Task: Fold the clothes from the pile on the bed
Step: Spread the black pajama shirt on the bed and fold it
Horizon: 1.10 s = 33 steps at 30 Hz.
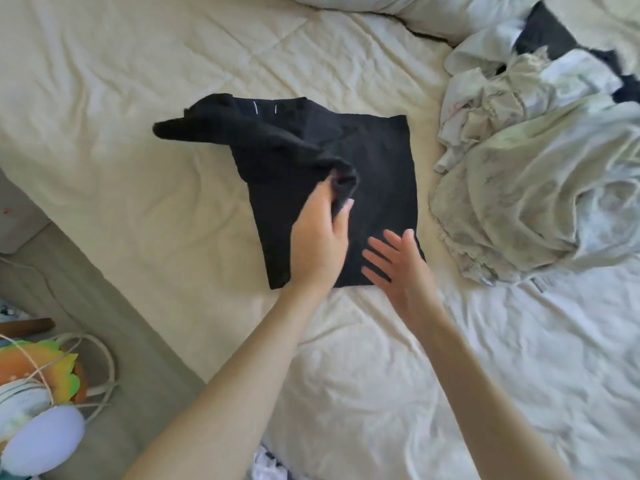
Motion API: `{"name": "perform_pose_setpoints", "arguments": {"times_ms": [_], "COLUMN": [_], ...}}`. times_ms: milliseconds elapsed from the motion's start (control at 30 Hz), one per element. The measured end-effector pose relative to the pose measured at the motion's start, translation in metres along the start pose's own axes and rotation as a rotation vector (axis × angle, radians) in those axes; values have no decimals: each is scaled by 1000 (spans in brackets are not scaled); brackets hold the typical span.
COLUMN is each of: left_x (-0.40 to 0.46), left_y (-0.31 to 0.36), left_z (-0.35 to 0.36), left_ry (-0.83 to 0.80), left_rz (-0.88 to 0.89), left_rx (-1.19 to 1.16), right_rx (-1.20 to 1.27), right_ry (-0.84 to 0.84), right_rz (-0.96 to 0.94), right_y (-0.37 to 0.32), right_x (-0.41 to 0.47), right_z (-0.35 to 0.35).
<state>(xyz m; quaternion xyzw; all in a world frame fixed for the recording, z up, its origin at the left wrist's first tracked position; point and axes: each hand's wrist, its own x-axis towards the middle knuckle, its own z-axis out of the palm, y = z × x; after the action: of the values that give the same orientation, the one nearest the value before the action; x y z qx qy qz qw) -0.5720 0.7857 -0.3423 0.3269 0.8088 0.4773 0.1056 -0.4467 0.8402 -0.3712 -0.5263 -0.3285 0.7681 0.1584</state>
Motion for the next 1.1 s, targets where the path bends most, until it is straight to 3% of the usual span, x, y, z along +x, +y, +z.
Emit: {"name": "perform_pose_setpoints", "arguments": {"times_ms": [67, 133, 167, 300, 467, 633, 767, 900, 1000, 1100], "left_x": [-15, -34, -44, -66, -70, -72, -78, -74, -66, -63], "left_y": [6, -4, -15, -64, -109, -123, -125, -128, -128, -121], "left_z": [39, 68, 75, 54, 5, -20, -20, -13, -10, -10], "left_ry": [-318, -623, -696, -571, -518, -475, -606, -662, -675, -645], "left_rz": [146, 297, 344, 222, 139, 244, 273, 274, 259, 243], "left_rx": [82, 313, 456, 725, 722, 701, 832, 882, 867, 784], "right_rx": [126, 152, 133, -15, -132, -249, -464, -456, -500, -481], "right_ry": [33, 69, 94, 203, 395, 322, 360, 195, 42, 47], "right_rz": [9, 28, 45, 71, 102, 6, -36, -75, -11, 81], "right_y": [-15, -23, -25, -30, -26, 0, 17, 18, 12, 6], "right_x": [10, 19, 25, 47, 65, 48, 52, 50, 53, 59], "right_z": [-27, -48, -55, -67, -74, -91, -99, -95, -94, -90]}}
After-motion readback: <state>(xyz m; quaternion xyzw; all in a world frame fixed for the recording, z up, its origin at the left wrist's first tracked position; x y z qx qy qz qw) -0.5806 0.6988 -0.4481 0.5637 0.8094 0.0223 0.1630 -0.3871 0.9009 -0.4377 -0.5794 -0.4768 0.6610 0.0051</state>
